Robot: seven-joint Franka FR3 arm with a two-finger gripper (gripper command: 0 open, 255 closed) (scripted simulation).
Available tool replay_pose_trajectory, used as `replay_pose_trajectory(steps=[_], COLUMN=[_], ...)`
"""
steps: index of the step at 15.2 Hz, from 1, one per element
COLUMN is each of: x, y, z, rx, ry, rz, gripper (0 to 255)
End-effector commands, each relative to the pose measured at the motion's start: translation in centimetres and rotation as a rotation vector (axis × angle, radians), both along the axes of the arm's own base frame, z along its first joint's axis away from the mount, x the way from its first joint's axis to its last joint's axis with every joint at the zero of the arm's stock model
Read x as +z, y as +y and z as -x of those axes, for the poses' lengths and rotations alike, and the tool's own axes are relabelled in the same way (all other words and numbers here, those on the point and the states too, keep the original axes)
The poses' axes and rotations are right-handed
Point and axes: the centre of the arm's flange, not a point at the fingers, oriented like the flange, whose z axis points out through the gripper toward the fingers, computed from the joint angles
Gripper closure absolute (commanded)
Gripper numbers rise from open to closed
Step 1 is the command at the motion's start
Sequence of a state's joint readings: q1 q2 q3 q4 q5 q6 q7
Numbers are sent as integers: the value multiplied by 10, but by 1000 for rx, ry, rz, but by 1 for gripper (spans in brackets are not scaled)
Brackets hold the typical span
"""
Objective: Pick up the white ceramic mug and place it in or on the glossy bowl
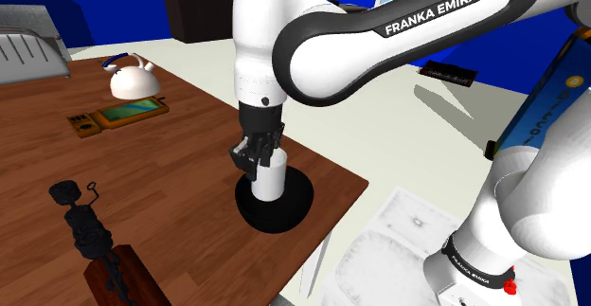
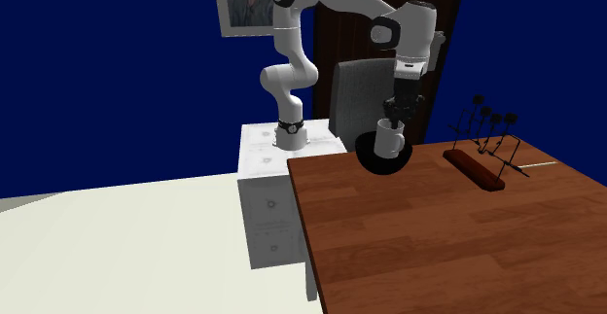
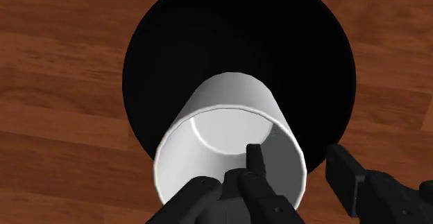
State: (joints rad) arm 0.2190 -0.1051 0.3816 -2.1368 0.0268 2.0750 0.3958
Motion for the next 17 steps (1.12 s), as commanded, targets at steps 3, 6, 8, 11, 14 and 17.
replay_pose_trajectory(steps=[3,6,8,11,14,17], x=[0,13,40,50,50,50], y=[0,0,0,0,0,0], z=[0,1,2,2,2,2], rx=[0,0,0,0,0,0], ry=[0,0,0,0,0,0], rz=[0,0,0,0,0,0], gripper=[0,0,0,0,0,0])
